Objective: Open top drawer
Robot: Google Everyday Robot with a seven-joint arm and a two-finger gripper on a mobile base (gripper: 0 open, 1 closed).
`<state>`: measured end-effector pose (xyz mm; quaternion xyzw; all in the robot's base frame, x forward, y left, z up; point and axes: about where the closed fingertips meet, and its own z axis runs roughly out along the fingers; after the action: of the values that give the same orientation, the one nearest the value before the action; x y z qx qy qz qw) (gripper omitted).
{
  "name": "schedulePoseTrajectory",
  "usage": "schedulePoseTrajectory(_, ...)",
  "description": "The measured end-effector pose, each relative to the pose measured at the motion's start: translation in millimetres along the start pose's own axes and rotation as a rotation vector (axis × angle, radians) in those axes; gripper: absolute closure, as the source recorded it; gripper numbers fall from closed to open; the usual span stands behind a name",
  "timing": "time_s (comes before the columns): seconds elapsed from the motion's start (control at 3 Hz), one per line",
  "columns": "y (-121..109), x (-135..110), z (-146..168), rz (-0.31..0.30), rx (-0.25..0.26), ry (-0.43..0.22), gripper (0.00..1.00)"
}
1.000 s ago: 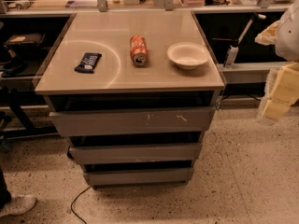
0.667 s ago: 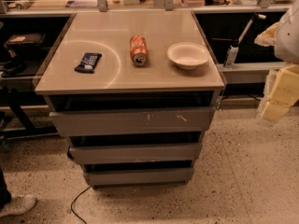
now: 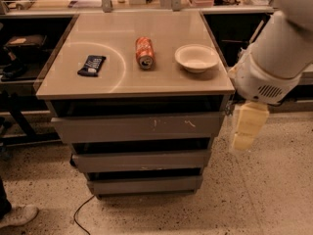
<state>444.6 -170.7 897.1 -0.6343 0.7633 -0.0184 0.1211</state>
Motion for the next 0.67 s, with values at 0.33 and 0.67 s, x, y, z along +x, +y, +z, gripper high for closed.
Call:
schedulePoseTrajectory(0.33, 5.8, -13.0, 40.3, -0.028, -0.051, 0.013, 0.00)
schedulePoseTrajectory(0.67, 13.6, -21.8, 77.8, -0.062, -0.100, 0.022, 0.00)
